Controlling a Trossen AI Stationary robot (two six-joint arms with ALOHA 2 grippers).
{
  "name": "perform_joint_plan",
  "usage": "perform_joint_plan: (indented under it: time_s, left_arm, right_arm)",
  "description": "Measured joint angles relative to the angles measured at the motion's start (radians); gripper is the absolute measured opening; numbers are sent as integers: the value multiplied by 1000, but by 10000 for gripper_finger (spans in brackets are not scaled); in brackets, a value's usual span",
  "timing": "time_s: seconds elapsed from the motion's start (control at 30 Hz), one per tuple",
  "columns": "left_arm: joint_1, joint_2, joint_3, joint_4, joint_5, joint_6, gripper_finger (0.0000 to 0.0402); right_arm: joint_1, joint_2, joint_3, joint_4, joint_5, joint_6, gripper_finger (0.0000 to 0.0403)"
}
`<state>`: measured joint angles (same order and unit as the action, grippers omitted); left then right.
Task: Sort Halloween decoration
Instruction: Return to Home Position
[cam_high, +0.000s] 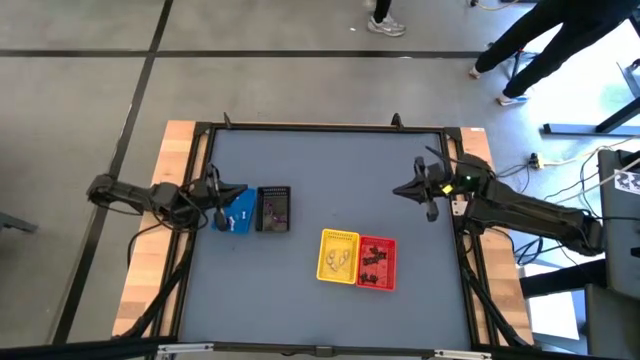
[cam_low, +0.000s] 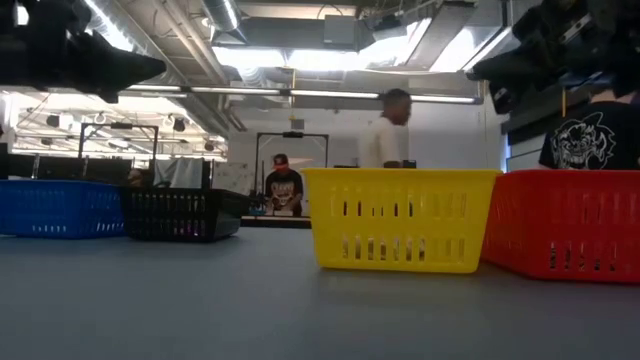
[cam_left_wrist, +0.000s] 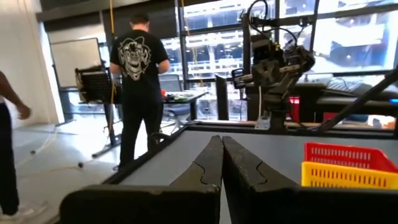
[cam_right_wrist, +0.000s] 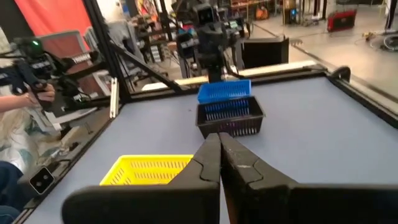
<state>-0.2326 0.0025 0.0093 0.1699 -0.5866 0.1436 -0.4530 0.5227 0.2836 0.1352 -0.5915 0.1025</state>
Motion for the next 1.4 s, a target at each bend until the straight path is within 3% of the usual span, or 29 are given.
perform_joint_plan:
  time_s: [0.5,0.63,0.8,1.4]
  left_arm:
    - [197,0,1,-95,237,44,0]
    - [253,0,1,-101,244,30,0]
    - [299,0,1,-126,329,15,0]
    - [360,0,2,-133,376,-11,0]
  right_arm:
    - [0,-173,-104,-22,-2,80,1]
    - [0,-236,-121,-60,-3,81,1]
    - [0,-300,-125,-145,-2,76,1]
    - [1,-509,-126,-358,35,3,1]
